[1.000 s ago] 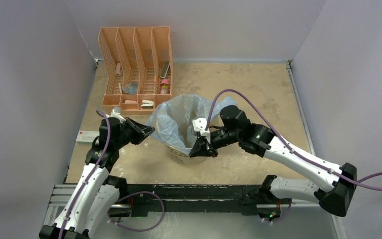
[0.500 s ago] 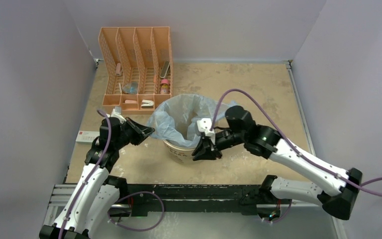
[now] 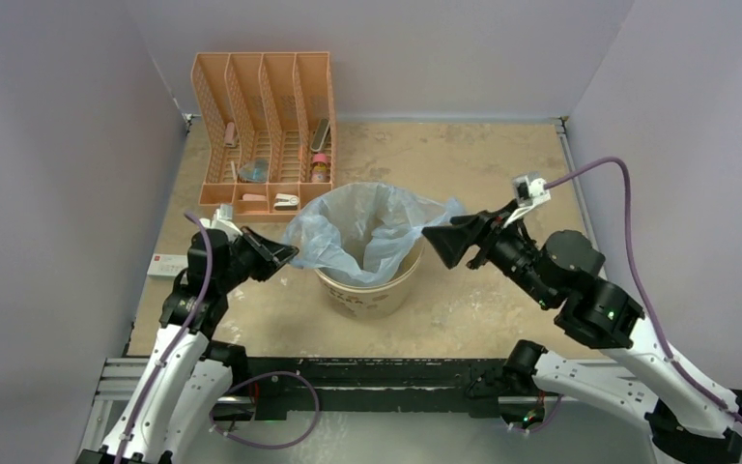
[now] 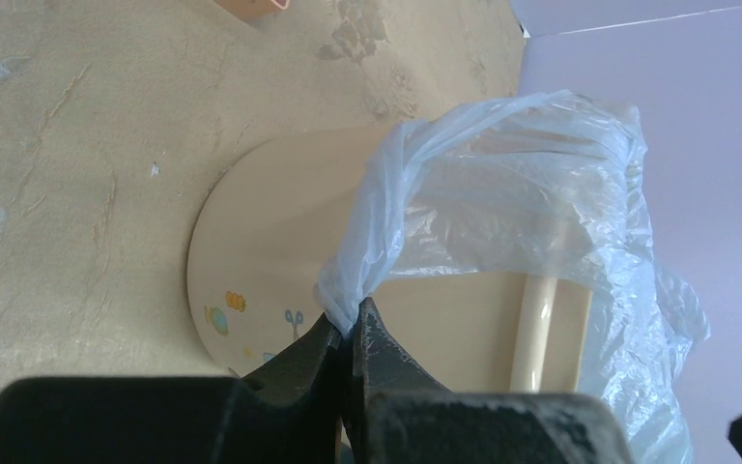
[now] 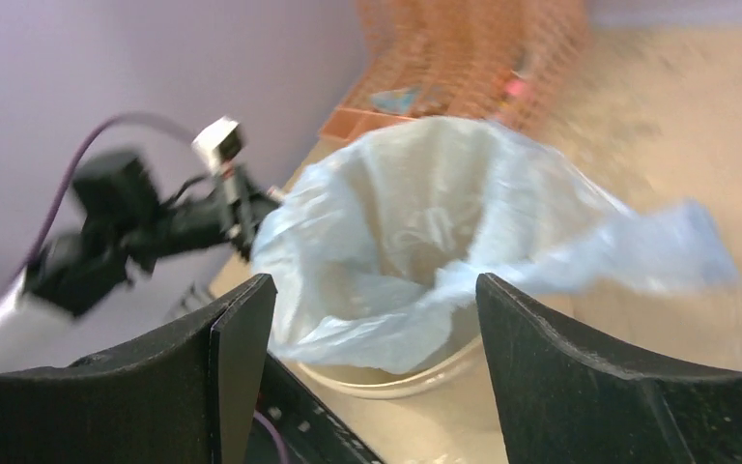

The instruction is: Put the trash bags into the trash bin

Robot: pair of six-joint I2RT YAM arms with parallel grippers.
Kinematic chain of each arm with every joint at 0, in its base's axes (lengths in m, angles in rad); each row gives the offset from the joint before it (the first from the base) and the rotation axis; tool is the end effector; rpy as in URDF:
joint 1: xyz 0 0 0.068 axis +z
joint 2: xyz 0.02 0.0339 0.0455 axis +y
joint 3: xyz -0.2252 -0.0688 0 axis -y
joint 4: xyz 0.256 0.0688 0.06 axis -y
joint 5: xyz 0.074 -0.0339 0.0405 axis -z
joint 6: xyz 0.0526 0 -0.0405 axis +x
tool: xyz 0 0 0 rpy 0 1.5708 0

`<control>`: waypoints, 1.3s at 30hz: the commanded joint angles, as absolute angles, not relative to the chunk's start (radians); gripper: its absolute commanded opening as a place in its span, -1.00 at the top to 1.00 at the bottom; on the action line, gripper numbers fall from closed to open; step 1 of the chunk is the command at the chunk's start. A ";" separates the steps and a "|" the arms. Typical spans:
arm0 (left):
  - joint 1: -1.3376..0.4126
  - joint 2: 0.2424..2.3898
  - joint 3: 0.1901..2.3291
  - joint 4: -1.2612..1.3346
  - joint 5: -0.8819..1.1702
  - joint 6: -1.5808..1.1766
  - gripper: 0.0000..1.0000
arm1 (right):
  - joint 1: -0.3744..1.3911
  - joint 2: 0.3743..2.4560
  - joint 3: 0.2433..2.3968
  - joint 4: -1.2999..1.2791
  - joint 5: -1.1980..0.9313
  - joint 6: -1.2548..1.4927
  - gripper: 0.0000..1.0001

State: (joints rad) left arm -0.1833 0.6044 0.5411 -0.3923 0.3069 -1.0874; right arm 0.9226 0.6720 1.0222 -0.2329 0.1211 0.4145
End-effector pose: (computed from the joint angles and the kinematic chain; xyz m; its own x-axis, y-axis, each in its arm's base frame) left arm 0.1991 -0.0531 0.2305 -0.5911 -0.7488 -0.2997 -0.1783 0.4837 -0.8569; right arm 0.1192 0.1468 0.4127 -0.2249 0.3653 -0.9033 -0.6865 0.5985 0.4129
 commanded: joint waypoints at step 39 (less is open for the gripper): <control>-0.178 0.538 0.574 -0.455 0.372 -1.007 1.00 | 0.922 0.748 0.874 -0.453 0.394 1.075 0.96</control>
State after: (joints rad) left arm -0.1833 0.5484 0.5556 -0.4549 0.3412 -1.0317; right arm 0.9218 0.7441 0.9192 -0.4599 0.4442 1.1065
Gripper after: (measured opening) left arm 0.008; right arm 0.027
